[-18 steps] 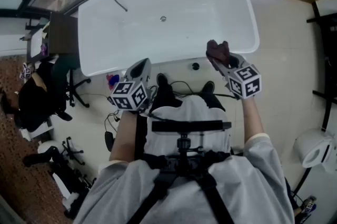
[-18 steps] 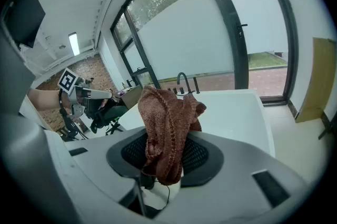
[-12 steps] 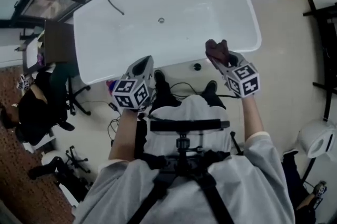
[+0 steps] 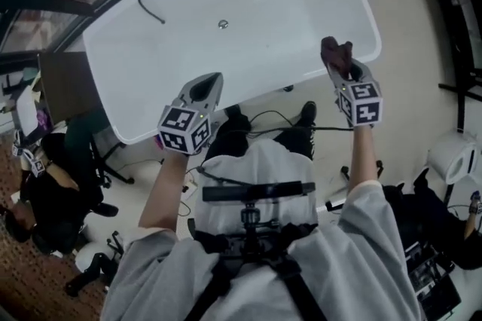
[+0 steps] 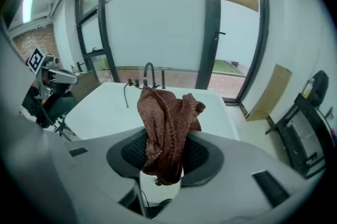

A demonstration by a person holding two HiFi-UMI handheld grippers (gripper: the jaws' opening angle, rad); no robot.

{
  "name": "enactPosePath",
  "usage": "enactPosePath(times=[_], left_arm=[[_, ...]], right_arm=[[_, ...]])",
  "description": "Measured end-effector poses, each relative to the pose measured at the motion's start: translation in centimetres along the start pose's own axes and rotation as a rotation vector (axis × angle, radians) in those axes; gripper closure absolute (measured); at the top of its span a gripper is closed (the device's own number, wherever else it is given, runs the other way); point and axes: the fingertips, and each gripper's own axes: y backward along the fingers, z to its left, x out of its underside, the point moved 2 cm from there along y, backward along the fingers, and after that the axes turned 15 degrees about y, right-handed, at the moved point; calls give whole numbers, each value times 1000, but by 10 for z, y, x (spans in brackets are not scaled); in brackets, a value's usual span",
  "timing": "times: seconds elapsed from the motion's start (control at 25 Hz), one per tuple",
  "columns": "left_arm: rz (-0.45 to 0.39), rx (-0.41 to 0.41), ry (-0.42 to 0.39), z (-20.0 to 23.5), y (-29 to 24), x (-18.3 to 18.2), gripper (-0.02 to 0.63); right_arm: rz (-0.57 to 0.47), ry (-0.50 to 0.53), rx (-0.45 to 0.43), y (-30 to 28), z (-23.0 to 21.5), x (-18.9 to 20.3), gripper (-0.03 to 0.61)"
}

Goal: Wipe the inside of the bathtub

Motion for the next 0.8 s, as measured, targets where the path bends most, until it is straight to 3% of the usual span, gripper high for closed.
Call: enactPosePath(times=[0.12, 0.24, 0.52, 0.8], left_arm=[[30, 63, -15, 30, 1, -14, 606], [60, 127, -16, 36, -9, -10, 606], [90, 144, 15, 56, -26, 10, 606], [114, 108, 65, 76, -58, 48, 606]], right_arm=[[43, -6, 71, -13, 3, -24, 430], [131, 27, 59, -23, 12, -22, 430], [291, 91, -207, -89, 65, -4, 430], [498, 253, -525, -162, 101, 38, 430]])
